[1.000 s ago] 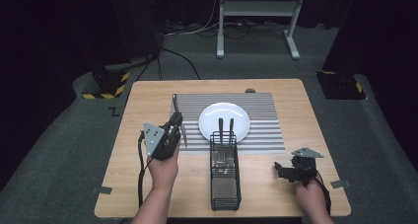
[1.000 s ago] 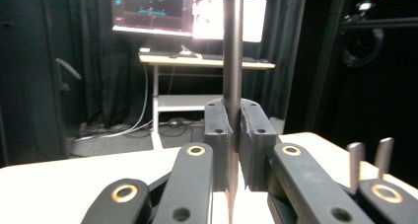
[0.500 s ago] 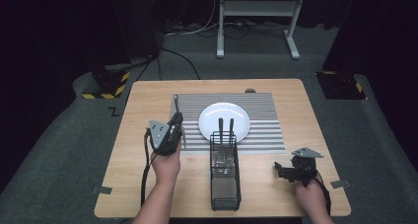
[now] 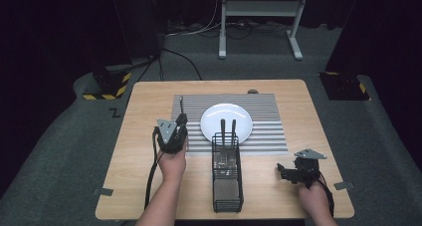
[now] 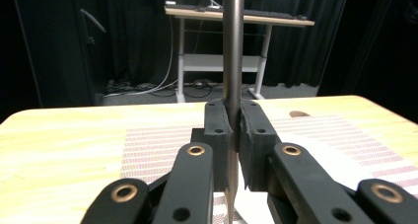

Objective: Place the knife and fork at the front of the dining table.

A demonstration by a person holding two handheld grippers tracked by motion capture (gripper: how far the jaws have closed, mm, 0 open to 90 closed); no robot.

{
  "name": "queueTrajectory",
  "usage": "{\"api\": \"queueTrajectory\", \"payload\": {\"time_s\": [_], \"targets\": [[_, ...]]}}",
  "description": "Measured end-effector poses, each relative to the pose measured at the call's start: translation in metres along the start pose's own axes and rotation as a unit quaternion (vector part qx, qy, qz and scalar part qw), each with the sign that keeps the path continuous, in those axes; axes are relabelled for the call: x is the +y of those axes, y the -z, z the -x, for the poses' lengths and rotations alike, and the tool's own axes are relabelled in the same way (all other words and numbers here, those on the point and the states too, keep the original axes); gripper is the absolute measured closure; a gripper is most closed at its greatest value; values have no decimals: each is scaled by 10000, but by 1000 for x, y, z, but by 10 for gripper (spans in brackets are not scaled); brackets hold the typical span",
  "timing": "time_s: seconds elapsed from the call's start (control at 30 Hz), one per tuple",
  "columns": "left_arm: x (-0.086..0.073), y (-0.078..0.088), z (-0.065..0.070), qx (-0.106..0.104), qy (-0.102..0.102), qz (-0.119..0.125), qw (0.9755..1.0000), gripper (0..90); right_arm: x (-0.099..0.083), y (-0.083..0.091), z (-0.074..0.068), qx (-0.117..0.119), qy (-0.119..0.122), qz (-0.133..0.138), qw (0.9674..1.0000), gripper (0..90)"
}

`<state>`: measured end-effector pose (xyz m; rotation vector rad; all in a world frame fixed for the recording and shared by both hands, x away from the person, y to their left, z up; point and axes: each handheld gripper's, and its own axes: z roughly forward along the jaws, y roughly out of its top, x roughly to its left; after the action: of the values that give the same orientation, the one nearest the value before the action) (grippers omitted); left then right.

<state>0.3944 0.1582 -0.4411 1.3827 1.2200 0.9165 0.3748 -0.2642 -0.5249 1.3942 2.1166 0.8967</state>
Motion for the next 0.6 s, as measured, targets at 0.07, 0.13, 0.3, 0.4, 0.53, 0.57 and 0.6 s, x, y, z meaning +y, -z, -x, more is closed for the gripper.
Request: {"api": "queueTrajectory", "payload": {"time_s": [0.07,0.13,0.3,0.4,0.53,0.57,0.6], "targets": [[-1,-3,1,27,7,-45,10000,832,0,0,0,0,-1,0,10000,98],[-2,-6,1,45,-1,-83,10000,832,0,0,0,-2,0,0,10000,98],[-4,-13,1,99,75,-147,9998,831,0,0,0,-2,0,0,10000,98],[-3,-17,2,123,72,-186,9997,831,0,0,0,1,7,1,10000,98],[-4,-25,2,178,118,-208,9996,832,0,0,0,4,8,-1,10000,98],[-4,-26,1,180,110,-222,9995,831,0,0,0,5,9,-1,10000,98],[-4,-28,1,189,113,-235,9995,832,0,0,0,4,8,0,10000,98]]}}
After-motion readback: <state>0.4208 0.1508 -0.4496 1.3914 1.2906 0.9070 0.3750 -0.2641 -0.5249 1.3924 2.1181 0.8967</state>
